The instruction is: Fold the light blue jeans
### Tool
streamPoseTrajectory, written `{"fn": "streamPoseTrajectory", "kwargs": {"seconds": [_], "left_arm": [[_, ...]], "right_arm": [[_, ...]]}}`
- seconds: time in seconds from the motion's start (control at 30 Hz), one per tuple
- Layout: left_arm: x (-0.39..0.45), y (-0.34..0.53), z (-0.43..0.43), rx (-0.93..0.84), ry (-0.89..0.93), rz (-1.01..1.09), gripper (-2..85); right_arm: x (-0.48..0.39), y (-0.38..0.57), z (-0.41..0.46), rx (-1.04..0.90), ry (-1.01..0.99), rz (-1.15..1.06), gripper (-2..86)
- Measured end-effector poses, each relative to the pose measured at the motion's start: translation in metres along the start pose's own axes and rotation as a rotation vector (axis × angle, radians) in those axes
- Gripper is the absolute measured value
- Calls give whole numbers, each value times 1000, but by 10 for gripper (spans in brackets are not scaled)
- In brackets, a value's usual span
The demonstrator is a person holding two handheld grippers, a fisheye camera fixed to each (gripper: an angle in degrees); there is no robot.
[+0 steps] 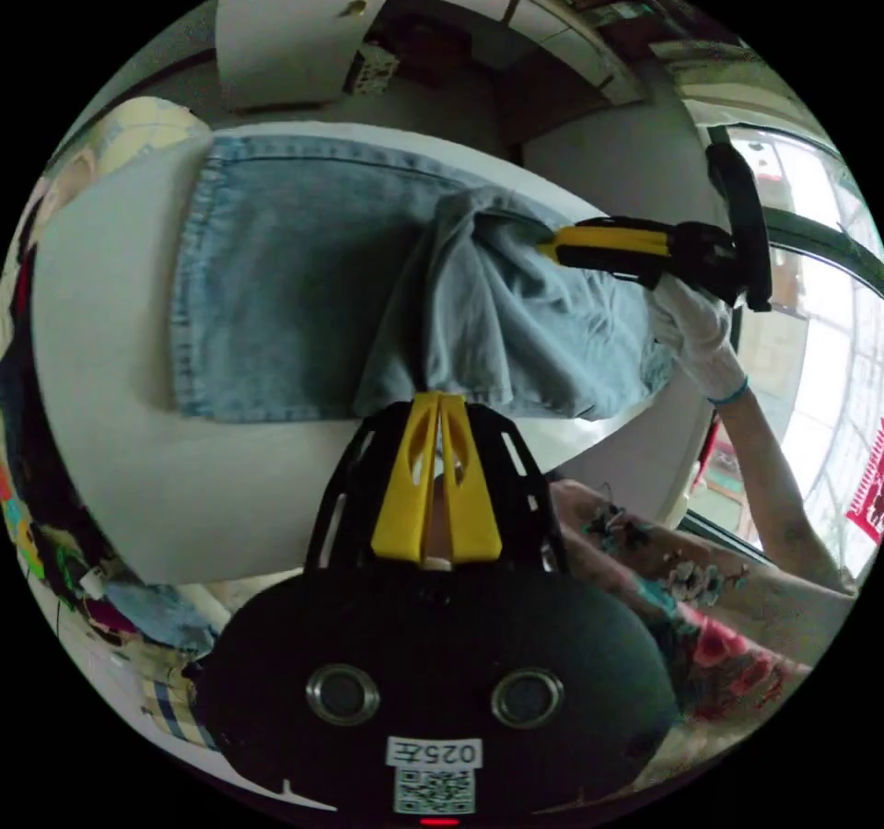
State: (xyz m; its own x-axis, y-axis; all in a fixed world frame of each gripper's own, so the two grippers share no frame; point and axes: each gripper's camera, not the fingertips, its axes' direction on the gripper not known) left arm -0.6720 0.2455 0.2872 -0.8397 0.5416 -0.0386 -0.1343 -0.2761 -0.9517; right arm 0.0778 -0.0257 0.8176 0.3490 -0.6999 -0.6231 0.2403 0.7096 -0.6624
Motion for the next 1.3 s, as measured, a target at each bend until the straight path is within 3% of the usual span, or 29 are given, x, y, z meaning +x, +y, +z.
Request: {"fn": "streamPoseTrajectory", "kwargs": {"seconds": [0.13,0.17,0.27,0.33,0.57,0.67,0.87,1.0,1.2,1.3], "left_arm": [[-10,33,-78,86,-248,-3,-5],[-13,37,-101,117,-209,15,-2],[-19,23,-114,150,180,55,21],[-14,3,-90,116,233,65,55],[41,-36,-13,-30,36,156,54],[50,-40,2,-88,63,138,2],[57,-1,-86,-61,-61,115,-12],[64,-7,-170,-9,-189,181,-12],[70,-112,-142,-15,-478,234,19],[54,-140,-122,-6,-522,189,53]], "right_arm": [[-22,23,-48,80,55,-16,-5],[-30,29,-63,91,76,-35,-6],[-42,36,-81,87,140,-51,-6],[-43,38,-85,93,139,-51,-7],[-35,61,-110,139,51,47,-7],[-34,70,-119,157,11,89,-7],[-51,91,-149,156,39,77,-7],[-59,79,-167,149,-84,-7,-6],[-56,22,-116,53,112,38,0],[-55,25,-97,70,137,125,12]]}}
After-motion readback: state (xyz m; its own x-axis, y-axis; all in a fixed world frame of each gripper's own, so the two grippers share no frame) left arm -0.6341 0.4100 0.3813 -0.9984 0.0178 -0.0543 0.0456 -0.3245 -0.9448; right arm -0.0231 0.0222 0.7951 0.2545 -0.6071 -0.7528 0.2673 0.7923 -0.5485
